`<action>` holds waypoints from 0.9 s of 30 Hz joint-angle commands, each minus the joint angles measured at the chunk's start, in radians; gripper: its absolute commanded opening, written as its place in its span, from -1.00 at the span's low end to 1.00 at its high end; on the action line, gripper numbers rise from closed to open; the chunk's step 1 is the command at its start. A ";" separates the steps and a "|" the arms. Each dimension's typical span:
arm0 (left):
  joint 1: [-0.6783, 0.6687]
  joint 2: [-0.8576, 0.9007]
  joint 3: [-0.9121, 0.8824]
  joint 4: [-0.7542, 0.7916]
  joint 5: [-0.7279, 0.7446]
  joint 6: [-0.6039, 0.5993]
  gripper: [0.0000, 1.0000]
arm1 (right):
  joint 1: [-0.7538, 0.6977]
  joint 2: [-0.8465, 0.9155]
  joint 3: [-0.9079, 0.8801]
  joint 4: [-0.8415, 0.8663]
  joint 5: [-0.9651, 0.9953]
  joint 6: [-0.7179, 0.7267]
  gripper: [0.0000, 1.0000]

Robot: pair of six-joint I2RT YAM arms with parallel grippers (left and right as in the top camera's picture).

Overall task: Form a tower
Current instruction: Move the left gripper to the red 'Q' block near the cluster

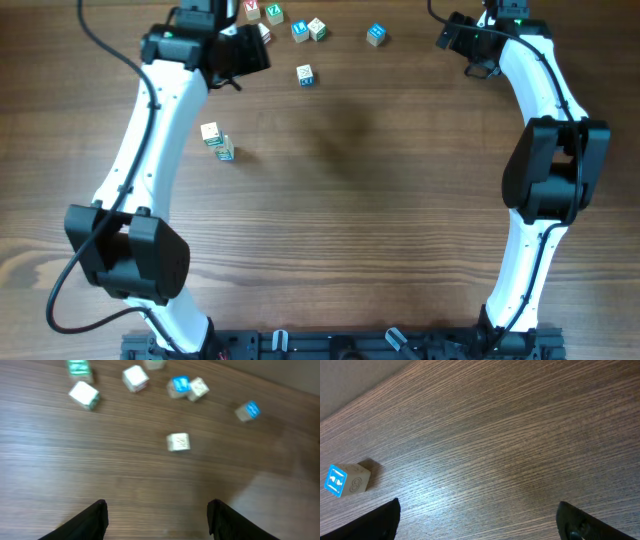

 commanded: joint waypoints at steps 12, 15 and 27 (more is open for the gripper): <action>-0.172 0.017 0.013 0.059 0.008 -0.013 0.32 | 0.003 -0.039 0.001 0.003 0.005 -0.009 0.99; -0.188 0.037 0.013 0.070 0.007 -0.013 0.32 | 0.003 -0.039 0.001 0.003 0.005 -0.009 0.99; -0.198 0.266 0.013 0.249 -0.132 -0.058 0.40 | 0.003 -0.039 0.001 0.003 0.005 -0.009 0.99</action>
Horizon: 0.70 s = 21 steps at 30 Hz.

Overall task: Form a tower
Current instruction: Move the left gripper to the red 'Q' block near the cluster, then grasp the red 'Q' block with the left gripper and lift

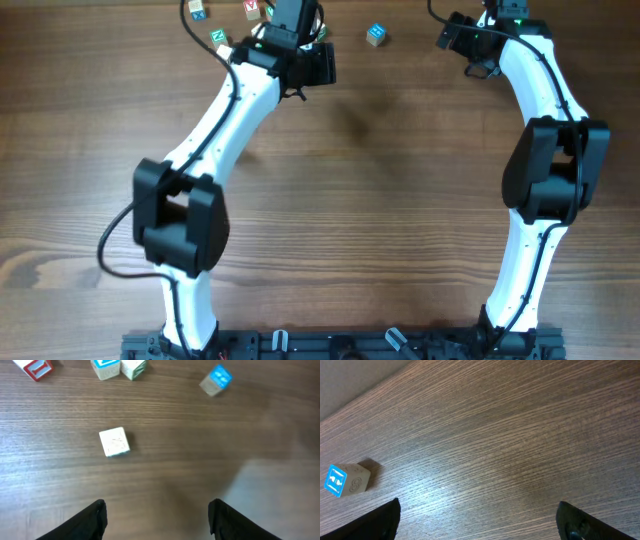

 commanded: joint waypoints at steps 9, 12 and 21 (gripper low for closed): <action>-0.002 0.201 0.013 0.224 -0.140 -0.085 0.46 | 0.003 -0.039 0.001 0.003 0.005 -0.009 0.99; -0.001 0.232 0.013 0.261 -0.182 -0.085 0.45 | 0.003 -0.039 0.001 0.003 0.005 -0.009 0.99; -0.001 0.282 0.013 0.298 -0.230 -0.085 0.00 | 0.003 -0.039 0.001 0.003 0.005 -0.009 1.00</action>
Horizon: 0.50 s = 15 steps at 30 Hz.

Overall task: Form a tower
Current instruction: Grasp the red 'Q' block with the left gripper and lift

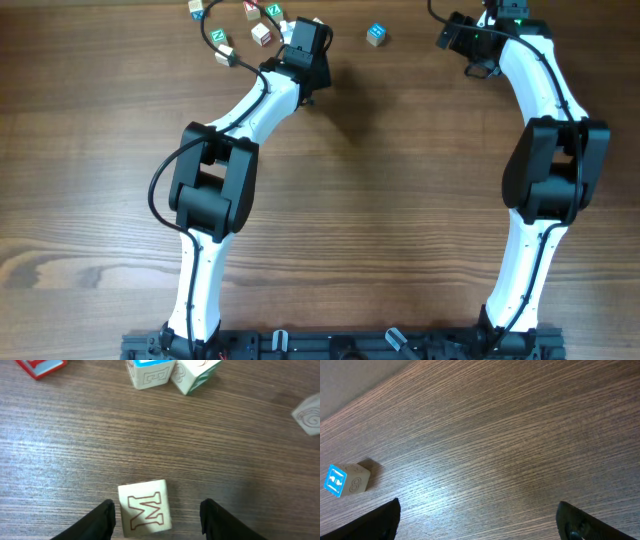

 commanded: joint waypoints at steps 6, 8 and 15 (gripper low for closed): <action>-0.001 0.020 0.013 0.006 -0.032 -0.002 -0.07 | 0.003 -0.039 0.001 0.003 0.005 -0.009 1.00; -0.002 0.026 0.013 0.002 -0.032 -0.002 -0.11 | 0.003 -0.039 0.001 0.003 0.005 -0.009 1.00; -0.001 0.050 0.013 0.001 -0.036 -0.001 -0.12 | 0.003 -0.039 0.001 0.003 0.005 -0.008 0.99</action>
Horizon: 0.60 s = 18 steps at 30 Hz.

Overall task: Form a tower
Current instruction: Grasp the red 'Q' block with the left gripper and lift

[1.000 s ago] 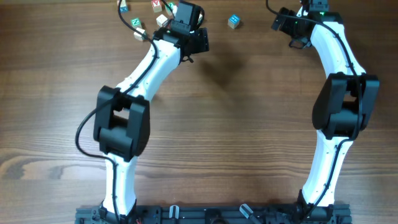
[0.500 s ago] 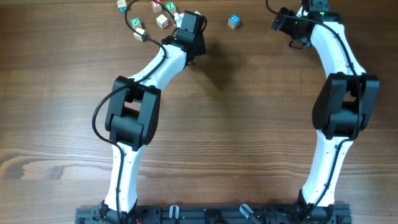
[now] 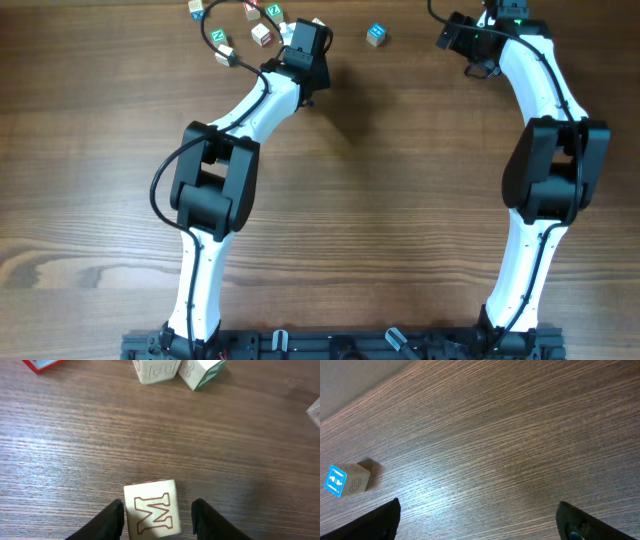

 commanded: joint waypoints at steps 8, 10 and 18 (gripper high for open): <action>0.005 0.023 0.013 -0.037 -0.024 -0.002 -0.38 | 0.003 -0.039 0.001 0.003 0.005 -0.009 0.99; 0.005 -0.002 0.013 -0.094 -0.023 -0.003 -0.45 | 0.003 -0.039 0.001 0.003 0.005 -0.009 0.99; 0.005 -0.180 0.013 -0.474 0.267 -0.002 -0.51 | 0.003 -0.039 0.001 0.003 0.005 -0.009 0.99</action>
